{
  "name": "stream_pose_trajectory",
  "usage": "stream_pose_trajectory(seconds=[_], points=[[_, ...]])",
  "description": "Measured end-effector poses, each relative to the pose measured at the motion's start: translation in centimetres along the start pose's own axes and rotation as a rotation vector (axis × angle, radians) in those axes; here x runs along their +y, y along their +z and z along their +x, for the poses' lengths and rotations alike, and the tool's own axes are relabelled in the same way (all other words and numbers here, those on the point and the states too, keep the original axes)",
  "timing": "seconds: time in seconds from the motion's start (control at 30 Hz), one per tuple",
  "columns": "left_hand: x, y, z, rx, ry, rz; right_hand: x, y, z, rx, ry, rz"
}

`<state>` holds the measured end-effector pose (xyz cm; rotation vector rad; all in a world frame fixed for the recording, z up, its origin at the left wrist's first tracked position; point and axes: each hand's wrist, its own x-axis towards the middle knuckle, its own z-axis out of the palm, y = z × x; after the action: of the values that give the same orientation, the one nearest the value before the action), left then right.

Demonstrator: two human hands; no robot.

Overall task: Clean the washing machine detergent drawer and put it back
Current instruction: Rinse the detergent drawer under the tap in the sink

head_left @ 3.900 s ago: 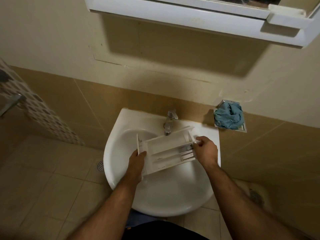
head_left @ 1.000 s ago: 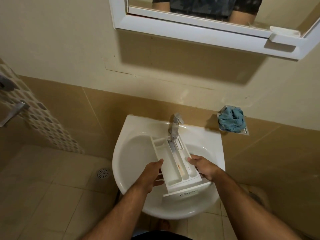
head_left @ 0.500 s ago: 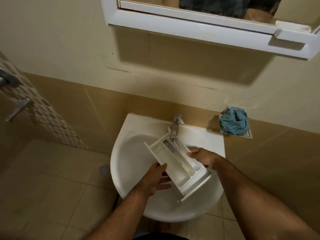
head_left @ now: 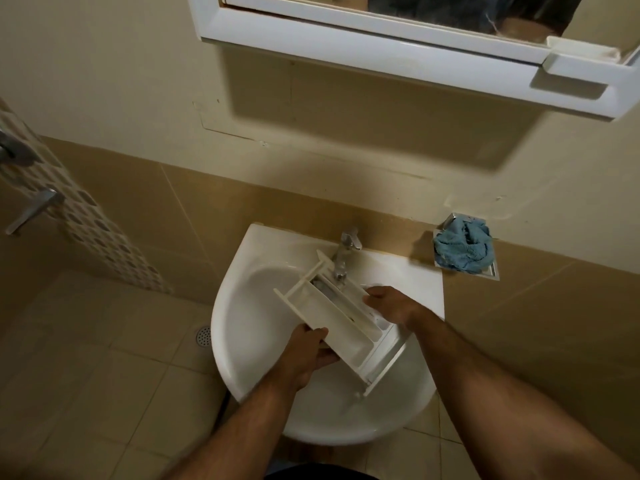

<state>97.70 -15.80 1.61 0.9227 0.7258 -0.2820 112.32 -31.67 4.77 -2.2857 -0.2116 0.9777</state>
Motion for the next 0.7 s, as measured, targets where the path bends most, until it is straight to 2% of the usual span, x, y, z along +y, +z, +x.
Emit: stream_pose_trajectory(seconds=[0.1,0.23,0.47,0.6,0.7], points=[[-0.2,0.4,0.1,0.03,0.025,-0.015,0.2,0.1,-0.2,0.075,-0.017,-0.055],[-0.4,0.7,0.4,0.06,0.049,-0.05,0.4,-0.6,-1.2,0.306,0.007,-0.156],[-0.2,1.5,1.0,0.109,0.036,-0.156,2.2,0.2,-4.0,0.587,0.126,-0.108],[0.2,1.7,1.0,0.117,0.033,-0.202,2.9,2.1,-5.1,0.626,0.214,0.099],[1.0,2.0,1.0,0.113,0.036,-0.186,2.8,3.7,-5.6,0.582,0.274,0.294]])
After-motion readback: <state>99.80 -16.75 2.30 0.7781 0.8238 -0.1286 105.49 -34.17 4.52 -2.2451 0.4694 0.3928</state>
